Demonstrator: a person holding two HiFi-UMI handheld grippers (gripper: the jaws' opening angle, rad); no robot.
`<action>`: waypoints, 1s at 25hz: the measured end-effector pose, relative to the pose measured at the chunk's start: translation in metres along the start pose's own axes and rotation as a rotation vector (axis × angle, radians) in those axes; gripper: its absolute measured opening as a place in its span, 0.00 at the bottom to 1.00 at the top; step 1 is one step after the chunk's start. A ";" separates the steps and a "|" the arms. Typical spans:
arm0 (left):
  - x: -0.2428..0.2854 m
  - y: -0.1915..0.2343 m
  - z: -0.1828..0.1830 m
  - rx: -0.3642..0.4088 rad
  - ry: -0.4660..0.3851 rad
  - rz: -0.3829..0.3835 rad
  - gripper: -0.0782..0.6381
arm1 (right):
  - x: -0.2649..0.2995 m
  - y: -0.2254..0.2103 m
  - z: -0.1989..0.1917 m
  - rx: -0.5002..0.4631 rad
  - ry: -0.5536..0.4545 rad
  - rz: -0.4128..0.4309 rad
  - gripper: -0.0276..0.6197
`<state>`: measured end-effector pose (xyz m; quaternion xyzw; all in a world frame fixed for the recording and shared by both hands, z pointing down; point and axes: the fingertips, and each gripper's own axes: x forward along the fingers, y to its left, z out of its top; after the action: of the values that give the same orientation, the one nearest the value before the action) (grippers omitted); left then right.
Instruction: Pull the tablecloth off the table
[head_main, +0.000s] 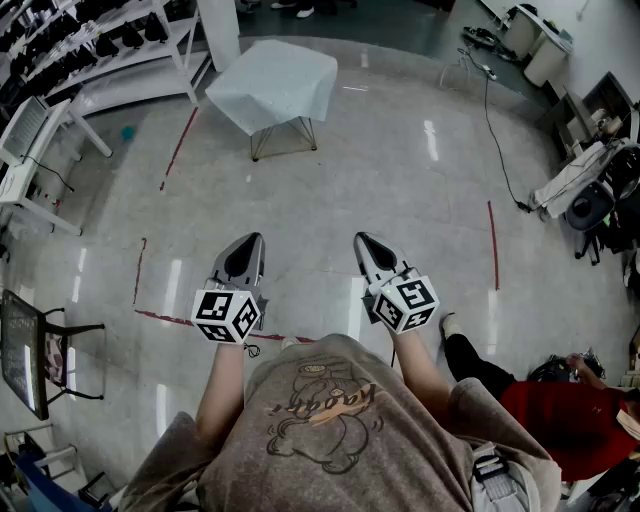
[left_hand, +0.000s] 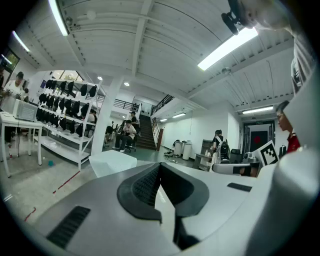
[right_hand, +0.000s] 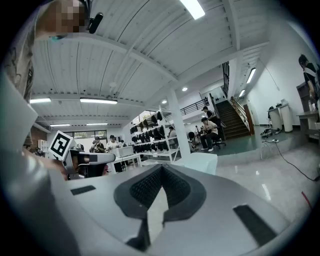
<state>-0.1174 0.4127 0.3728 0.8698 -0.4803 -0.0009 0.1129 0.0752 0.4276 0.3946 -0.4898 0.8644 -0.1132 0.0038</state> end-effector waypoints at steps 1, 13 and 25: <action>0.002 0.002 0.003 0.000 -0.003 -0.007 0.13 | 0.003 0.001 0.001 -0.004 -0.003 0.001 0.05; 0.005 0.038 -0.008 0.034 0.031 -0.076 0.13 | 0.021 0.016 -0.024 0.012 -0.010 -0.062 0.05; 0.019 0.065 -0.005 -0.003 0.031 -0.101 0.13 | 0.050 0.015 -0.028 0.047 0.003 -0.091 0.05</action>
<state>-0.1609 0.3641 0.3921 0.8927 -0.4340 0.0064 0.1213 0.0334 0.3976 0.4237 -0.5281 0.8384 -0.1343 0.0087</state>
